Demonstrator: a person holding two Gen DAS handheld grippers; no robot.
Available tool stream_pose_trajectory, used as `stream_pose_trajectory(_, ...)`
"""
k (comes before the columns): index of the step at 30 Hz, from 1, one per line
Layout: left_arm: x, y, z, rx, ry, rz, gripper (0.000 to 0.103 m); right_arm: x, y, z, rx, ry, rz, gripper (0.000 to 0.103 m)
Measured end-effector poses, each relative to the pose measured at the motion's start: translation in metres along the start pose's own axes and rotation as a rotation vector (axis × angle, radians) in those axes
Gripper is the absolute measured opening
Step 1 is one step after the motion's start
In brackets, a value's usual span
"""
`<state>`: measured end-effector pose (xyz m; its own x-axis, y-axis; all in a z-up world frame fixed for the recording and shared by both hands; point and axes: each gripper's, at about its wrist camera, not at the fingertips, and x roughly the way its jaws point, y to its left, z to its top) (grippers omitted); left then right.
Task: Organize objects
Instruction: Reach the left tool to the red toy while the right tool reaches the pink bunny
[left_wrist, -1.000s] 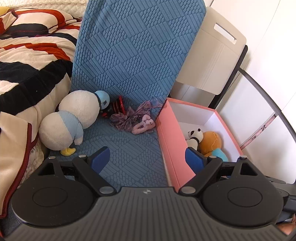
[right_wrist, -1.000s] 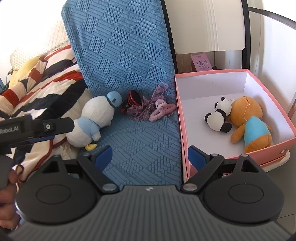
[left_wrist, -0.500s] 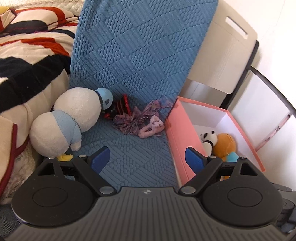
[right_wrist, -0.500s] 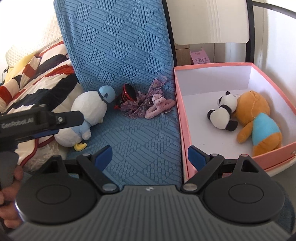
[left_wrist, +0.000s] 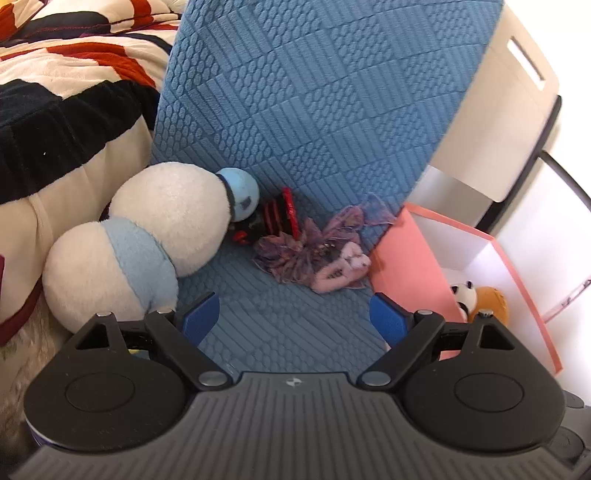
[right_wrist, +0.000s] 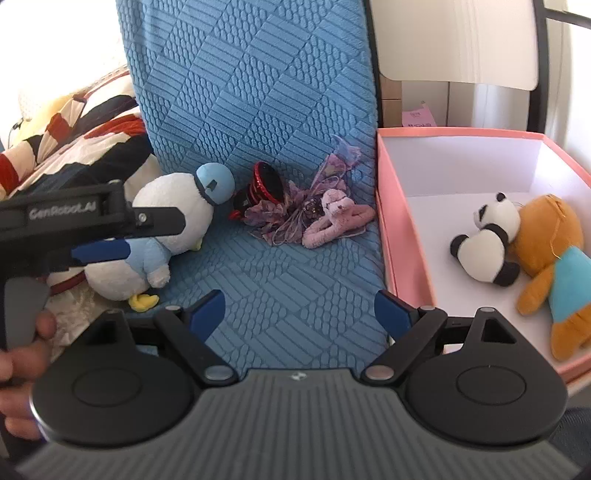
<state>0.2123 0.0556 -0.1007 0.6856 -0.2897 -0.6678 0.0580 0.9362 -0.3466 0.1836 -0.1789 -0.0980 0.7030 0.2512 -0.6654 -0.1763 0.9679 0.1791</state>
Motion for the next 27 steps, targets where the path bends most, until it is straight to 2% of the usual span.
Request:
stream_pose_trajectory(5,0.020,0.011,0.010,-0.009,0.023,-0.003,0.091,0.013,0.005,0.003,-0.031,-0.004,0.015,0.077)
stream_pose_trajectory(9,0.034,0.018,0.019,-0.041,0.029,-0.060,0.089,0.026,0.012,0.007,-0.065,-0.016,0.010,0.067)
stream_pose_trajectory(12,0.046,0.017,0.026,-0.035,0.036,-0.077,0.080,0.036,0.014,0.010,-0.082,-0.017,0.002,0.054)
stream_pose_trajectory(14,0.058,0.017,0.028,-0.028,0.057,-0.084,0.072,0.044,0.015,0.013,-0.095,-0.018,-0.015,0.042)
stream_pose_trajectory(15,0.064,0.017,0.028,-0.023,0.067,-0.086,0.068,0.047,0.015,0.014,-0.104,-0.023,-0.027,0.040)
stream_pose_trajectory(16,0.069,0.017,0.029,-0.020,0.075,-0.085,0.064,0.050,0.014,0.016,-0.109,-0.030,-0.039,0.038)
stream_pose_trajectory(21,0.100,0.016,0.035,-0.015,0.103,-0.086,0.058,0.072,0.008,0.032,-0.114,-0.050,-0.077,0.038)
stream_pose_trajectory(27,0.124,0.013,0.052,-0.022,0.072,-0.093,0.058,0.104,0.006,0.049,-0.168,-0.047,-0.119,0.038)
